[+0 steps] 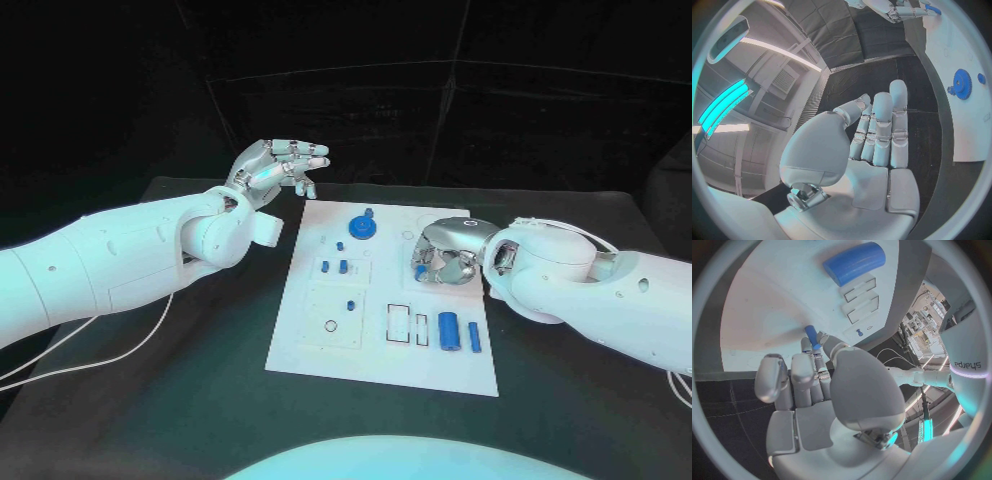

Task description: Assemble the parts on the task board

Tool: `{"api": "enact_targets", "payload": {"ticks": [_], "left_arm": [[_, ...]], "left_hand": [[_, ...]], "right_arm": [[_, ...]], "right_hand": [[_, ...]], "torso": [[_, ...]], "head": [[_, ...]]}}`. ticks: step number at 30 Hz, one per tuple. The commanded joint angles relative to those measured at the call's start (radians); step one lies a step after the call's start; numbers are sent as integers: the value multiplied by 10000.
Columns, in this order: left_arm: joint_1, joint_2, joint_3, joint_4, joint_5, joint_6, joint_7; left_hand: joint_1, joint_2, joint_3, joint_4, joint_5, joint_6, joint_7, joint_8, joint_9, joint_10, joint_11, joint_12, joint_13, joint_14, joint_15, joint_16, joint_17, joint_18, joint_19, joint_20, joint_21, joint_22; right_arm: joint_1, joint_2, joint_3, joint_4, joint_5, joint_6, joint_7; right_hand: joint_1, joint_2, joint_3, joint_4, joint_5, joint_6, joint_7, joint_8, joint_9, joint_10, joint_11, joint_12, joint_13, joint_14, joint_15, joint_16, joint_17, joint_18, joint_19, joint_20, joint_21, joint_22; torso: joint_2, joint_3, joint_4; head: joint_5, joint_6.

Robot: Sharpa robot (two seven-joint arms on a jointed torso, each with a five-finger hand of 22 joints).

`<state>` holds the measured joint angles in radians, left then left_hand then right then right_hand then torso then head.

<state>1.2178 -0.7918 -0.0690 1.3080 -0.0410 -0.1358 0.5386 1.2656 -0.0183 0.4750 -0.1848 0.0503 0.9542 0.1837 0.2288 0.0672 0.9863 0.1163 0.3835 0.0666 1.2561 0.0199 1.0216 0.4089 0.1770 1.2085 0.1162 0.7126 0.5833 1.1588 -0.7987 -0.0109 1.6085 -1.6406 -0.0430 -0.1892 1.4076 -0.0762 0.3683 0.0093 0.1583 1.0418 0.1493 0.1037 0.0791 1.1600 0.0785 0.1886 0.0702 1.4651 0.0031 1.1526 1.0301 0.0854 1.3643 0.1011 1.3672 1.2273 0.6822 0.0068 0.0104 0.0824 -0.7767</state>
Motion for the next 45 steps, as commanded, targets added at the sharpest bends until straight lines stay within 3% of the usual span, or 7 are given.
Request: {"api": "enact_targets", "payload": {"ticks": [1, 10, 21, 30, 32, 38, 45], "left_arm": [[15, 1, 4, 5, 28, 151, 15], [15, -16, 3, 10, 28, 165, -1], [15, -23, 2, 15, 28, 172, -42], [14, 7, 1, 3, 28, 195, -64], [14, 8, 0, 8, 28, 197, -68], [13, 40, 0, 7, 28, 214, -107], [16, 155, -1, -25, 29, 252, -145]], "left_hand": [[-15, 68, -3, -45, 56, -7, 67, -38, -13, -60, -23, 57, -13, -82, -6, -62, -17, 60, -68, -4, -52, -11], [-15, 68, -3, -45, 56, -7, 67, -38, -13, -60, -23, 57, -13, -82, -6, -62, -17, 60, -68, -4, -52, -11], [-20, 74, -5, -42, 56, -7, 68, -38, -12, -61, -22, 60, -13, -86, -4, -64, -20, 60, -70, -2, -58, -14], [-28, 86, -10, -36, 56, -5, 69, -37, -11, -62, -21, 67, -11, -94, -1, -66, -26, 59, -76, 1, -69, -21], [-28, 86, -10, -36, 56, -5, 69, -37, -11, -62, -21, 67, -11, -94, -1, -66, -26, 59, -76, 1, -69, -21], [-27, 88, -10, -36, 56, -5, 69, -37, -11, -62, -21, 67, -11, -95, -1, -66, -27, 60, -76, 1, -70, -22], [-25, 93, -9, -37, 57, -5, 68, -37, -10, -62, -22, 70, -10, -96, -1, -66, -29, 60, -77, 2, -73, -23]], "right_arm": [[4, 27, 3, -22, -70, 16, 23], [-9, -56, 4, 156, -282, -668, 12], [-2, -601, 14, 1096, 39, -1914, 266], [0, -713, 23, 1691, 542, -2267, 462], [-1, -619, 23, 1763, 631, -2272, 510], [-36, 136, 17, 1702, 936, -2112, 736], [-416, 1284, 8, 1340, 1206, -1590, 1059]], "right_hand": [[83, 109, 113, -51, -86, 161, 6, 80, 21, 188, -30, 37, 29, 228, -107, 75, 73, -112, 112, 5, 93, 113], [292, 260, 473, -249, -353, 381, -26, 126, 22, 387, -70, -106, 38, 235, -147, 181, 150, -144, 191, -47, 218, 284], [234, 180, 644, -334, -128, 379, 14, 70, -10, 396, -33, -267, 19, 225, -123, 223, 171, -152, 198, -34, 260, 336], [206, 173, 666, -333, -106, 393, 31, 68, -12, 410, -25, -289, 18, 230, -117, 250, 199, -159, 217, -30, 283, 372], [202, 171, 669, -333, -102, 395, 35, 68, -13, 412, -23, -293, 18, 230, -116, 252, 200, -161, 222, -29, 289, 381], [180, 171, 683, -329, -89, 403, 43, 65, -15, 417, -16, -310, 16, 230, -111, 253, 196, -162, 222, -25, 293, 384], [153, 169, 720, -336, -69, 380, 57, 37, -27, 402, -2, -360, 8, 224, -99, 242, 171, -157, 208, -16, 288, 370]], "torso": [[-1, -5, 5], [-13, -2, -6], [-16, -11, 8], [-9, 1, 26], [-7, -16, 19], [-12, -10, 17], [-1, -13, -8]], "head": [[-4, -8], [17, -16], [-3, 31], [69, 68], [91, 65], [192, 63], [308, 57]]}}
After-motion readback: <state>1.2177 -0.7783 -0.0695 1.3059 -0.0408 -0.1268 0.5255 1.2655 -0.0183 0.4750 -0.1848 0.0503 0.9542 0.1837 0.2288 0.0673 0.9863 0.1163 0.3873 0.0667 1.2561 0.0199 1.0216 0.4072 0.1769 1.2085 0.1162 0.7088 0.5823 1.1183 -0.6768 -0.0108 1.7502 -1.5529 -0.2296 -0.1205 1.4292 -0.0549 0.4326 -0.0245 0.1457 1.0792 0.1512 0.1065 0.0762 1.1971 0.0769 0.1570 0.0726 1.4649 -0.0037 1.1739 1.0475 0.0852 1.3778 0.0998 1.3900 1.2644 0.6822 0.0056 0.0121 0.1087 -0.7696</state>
